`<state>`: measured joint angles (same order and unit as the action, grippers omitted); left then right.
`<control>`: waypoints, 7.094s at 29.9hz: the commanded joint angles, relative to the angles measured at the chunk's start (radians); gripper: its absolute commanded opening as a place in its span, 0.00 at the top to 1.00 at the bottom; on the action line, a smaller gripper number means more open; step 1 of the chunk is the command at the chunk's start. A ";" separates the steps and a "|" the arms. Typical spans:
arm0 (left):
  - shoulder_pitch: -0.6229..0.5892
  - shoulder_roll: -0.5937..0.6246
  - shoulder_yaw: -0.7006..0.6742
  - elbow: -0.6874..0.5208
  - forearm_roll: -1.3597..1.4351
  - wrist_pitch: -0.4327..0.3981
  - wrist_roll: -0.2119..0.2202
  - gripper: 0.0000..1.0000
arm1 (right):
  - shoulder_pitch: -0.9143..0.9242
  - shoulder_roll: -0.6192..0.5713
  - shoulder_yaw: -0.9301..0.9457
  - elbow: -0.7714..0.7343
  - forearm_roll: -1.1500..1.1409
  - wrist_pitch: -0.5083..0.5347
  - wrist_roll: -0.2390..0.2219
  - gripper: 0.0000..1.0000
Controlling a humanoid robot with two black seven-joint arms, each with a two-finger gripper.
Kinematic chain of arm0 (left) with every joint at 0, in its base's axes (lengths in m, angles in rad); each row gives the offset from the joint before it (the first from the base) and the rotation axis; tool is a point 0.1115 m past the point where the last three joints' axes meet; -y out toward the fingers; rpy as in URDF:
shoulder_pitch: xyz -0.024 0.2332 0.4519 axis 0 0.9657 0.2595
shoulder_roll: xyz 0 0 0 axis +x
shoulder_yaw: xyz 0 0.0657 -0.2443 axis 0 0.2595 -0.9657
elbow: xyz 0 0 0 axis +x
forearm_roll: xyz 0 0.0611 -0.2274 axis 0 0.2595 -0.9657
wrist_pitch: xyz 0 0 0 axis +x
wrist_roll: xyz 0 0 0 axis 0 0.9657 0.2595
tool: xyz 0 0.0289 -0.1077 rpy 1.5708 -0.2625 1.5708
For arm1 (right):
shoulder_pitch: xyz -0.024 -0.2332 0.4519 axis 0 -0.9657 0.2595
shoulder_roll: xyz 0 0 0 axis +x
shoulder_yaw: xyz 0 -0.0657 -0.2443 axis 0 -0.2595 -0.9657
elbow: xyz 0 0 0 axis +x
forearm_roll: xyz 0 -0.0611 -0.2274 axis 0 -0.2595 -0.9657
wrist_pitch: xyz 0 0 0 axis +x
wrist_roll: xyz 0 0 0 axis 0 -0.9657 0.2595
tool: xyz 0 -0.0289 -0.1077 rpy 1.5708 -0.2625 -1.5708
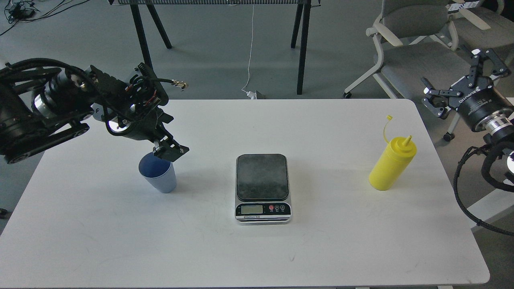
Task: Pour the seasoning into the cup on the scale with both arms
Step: 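Lower the left gripper onto the blue cup and grasp its rim, then lift the blue cup with the left gripper and carry it over the scale, then lower the blue cup onto the scale and release it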
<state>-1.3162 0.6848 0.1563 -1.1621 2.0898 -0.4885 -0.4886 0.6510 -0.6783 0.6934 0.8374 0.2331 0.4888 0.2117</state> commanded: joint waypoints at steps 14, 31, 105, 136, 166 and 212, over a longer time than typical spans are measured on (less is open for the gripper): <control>0.021 -0.019 0.075 0.107 -0.001 0.000 0.000 0.02 | -0.017 -0.007 0.003 0.003 0.000 0.000 0.002 0.01; 0.084 -0.102 0.077 0.220 -0.008 0.000 0.000 0.12 | -0.022 -0.004 0.003 0.003 0.000 0.000 0.002 0.01; -0.172 -0.134 0.117 0.073 -0.218 0.000 0.000 1.00 | -0.047 -0.006 0.012 0.002 0.000 0.000 0.003 0.01; -0.103 -0.510 0.069 0.288 -0.283 0.000 0.000 0.98 | -0.050 -0.007 0.014 0.002 0.002 0.000 0.003 0.01; -0.064 -0.508 0.084 0.292 -0.266 0.000 0.000 0.90 | -0.063 -0.010 0.017 0.002 0.002 0.000 0.006 0.01; -0.236 -0.354 -0.072 0.358 -1.088 0.000 0.000 0.01 | -0.065 -0.044 0.037 0.017 0.008 0.000 -0.006 0.01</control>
<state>-1.5511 0.2480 0.1490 -0.8197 1.1155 -0.4887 -0.4888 0.5828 -0.7080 0.7369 0.8499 0.2413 0.4887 0.2081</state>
